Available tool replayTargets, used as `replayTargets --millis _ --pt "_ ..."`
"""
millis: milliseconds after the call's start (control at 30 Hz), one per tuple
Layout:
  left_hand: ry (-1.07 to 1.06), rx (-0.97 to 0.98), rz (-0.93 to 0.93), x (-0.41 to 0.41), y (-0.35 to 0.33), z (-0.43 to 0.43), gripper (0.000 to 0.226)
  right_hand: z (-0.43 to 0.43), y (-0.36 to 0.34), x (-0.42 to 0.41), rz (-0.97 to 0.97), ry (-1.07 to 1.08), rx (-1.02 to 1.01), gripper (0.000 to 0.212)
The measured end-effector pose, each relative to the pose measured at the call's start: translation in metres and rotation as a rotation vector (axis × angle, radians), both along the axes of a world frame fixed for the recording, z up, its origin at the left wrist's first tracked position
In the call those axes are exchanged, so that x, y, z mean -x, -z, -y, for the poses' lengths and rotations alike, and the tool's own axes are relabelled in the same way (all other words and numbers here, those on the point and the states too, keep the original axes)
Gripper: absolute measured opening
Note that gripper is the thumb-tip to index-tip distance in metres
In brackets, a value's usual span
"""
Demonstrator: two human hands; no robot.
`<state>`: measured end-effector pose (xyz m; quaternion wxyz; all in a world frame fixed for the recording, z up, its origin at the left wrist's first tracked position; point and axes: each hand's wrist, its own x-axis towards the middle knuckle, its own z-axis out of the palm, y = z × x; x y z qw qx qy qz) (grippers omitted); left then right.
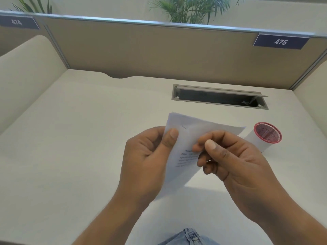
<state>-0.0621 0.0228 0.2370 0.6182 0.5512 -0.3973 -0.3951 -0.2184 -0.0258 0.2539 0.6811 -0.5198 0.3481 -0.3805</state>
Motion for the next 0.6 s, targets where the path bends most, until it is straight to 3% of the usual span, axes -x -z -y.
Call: replayTargets --millis 133,233,333,467,600 --pt "0.032 -0.110 -0.286 -0.002 -0.002 0.001 0.024 -0.002 0.001 0.001 -0.008 -0.014 0.010 0.048" --pt "0.065 -0.086 -0.301 0.000 -0.003 0.000 0.012 -0.003 0.002 0.001 -0.029 0.009 -0.007 0.052" --pt "0.082 -0.003 -0.099 0.002 -0.003 -0.003 0.020 -0.003 0.003 0.001 -0.047 0.033 -0.043 0.057" --pt "-0.018 0.169 0.366 0.004 0.005 -0.006 0.027 -0.004 0.001 0.001 -0.086 0.024 -0.083 0.062" --pt "-0.103 0.398 0.696 0.001 0.016 -0.006 0.025 -0.006 0.000 0.001 -0.133 0.014 -0.069 0.048"
